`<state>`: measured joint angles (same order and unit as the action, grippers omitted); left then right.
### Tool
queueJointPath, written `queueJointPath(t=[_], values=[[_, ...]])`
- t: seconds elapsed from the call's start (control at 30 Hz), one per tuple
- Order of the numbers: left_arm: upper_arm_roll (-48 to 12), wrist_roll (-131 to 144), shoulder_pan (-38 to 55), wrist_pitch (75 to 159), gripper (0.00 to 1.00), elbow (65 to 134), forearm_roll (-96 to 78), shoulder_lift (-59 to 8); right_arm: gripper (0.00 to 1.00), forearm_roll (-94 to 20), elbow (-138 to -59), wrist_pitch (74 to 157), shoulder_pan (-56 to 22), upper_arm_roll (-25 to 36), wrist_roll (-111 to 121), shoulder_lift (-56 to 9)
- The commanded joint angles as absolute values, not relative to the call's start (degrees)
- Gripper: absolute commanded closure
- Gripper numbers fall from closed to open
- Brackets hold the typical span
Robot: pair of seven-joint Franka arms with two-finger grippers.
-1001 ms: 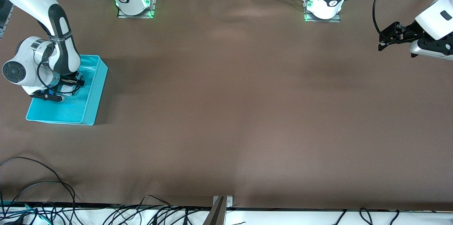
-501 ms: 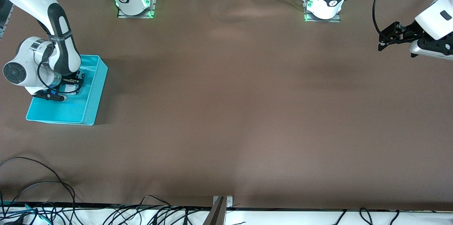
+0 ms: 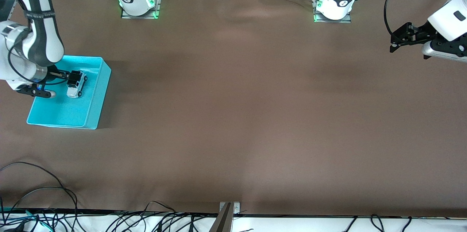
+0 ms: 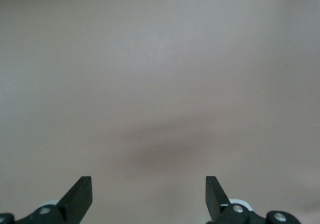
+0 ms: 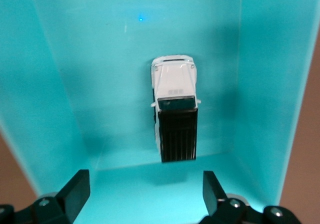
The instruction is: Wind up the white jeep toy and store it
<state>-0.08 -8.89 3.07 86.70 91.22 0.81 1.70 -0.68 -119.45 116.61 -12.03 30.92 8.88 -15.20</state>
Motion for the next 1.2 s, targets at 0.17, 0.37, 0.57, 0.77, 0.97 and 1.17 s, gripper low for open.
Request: queueJointPath(t=[0.17, 0.37, 0.57, 0.77, 0.97, 1.17], values=[[-0.18, -8.09, 3.25, 85.34, 0.0, 88.95, 1.05, 0.7, 0.0, -0.53, -119.27, 106.8, -11.07, 30.59, 9.05, -3.08], [-0.18, -8.09, 3.25, 85.34, 0.0, 88.95, 1.05, 0.7, 0.0, -0.88, -113.39, 98.28, -10.2, 30.15, 8.97, -0.79], [-0.18, -8.09, 3.25, 85.34, 0.0, 88.95, 1.05, 0.7, 0.0, -1.32, -103.55, 87.55, -7.57, 26.29, 8.44, 0.35], [-0.18, -8.09, 3.25, 85.34, 0.0, 88.95, 1.05, 0.7, 0.0, -1.41, -95.81, 79.91, -3.17, 17.86, 6.43, 1.05], [-0.18, -8.09, 3.25, 85.34, 0.0, 88.95, 1.05, 0.7, 0.0, -1.23, -92.29, 76.64, -0.36, 8.28, 0.36, 2.28], [-0.18, -8.09, 3.25, 85.34, 0.0, 88.95, 1.05, 0.79, 0.0, -1.05, -92.37, 78.83, 0.44, 0.8, -7.55, 2.9]])
